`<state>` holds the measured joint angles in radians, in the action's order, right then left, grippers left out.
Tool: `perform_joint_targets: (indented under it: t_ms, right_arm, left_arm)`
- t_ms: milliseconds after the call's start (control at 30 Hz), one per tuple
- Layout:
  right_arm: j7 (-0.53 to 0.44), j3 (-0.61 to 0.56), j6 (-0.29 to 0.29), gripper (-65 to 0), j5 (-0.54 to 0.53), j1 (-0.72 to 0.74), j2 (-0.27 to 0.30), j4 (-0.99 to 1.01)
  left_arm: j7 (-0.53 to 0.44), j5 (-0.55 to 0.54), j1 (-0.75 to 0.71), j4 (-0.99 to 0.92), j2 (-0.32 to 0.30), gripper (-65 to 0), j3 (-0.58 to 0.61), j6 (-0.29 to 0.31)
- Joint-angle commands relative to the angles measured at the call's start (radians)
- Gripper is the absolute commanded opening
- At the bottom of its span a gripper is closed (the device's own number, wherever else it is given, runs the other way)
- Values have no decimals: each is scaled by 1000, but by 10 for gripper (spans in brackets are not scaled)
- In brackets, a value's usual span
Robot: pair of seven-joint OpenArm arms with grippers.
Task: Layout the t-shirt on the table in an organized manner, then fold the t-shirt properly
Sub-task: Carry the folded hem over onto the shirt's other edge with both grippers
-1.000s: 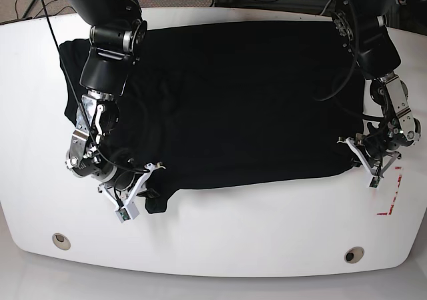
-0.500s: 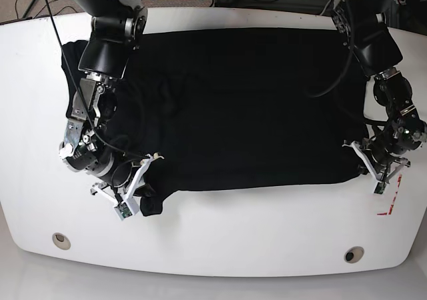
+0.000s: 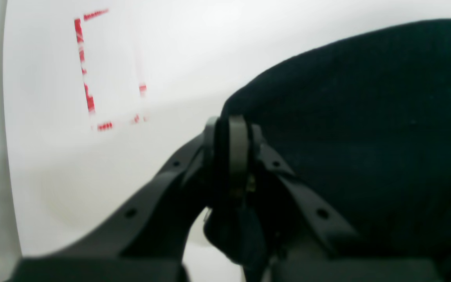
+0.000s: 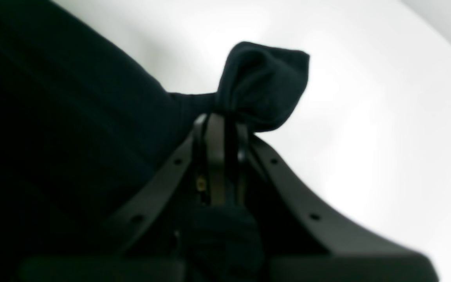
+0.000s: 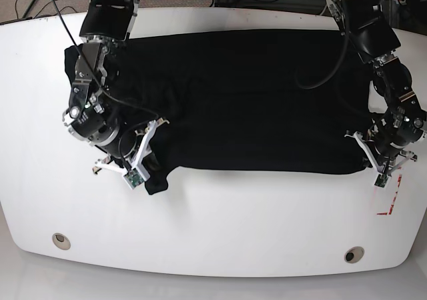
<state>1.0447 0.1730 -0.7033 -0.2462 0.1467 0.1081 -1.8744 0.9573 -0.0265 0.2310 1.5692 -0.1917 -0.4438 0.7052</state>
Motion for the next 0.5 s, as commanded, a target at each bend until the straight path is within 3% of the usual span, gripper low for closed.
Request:
perform_joint_targets:
  t_ms: [0,467]
  right_arm:
    - [-17,3,5,-650,-2,-26,8,-66]
    - [-17,6,5,-650,-3,-230,8,-164]
  left_arm:
    - [-8,4,-5,41,-15,-632,-2,-7]
    - [-8,3,-164,118,-21,-632,-3,-7]
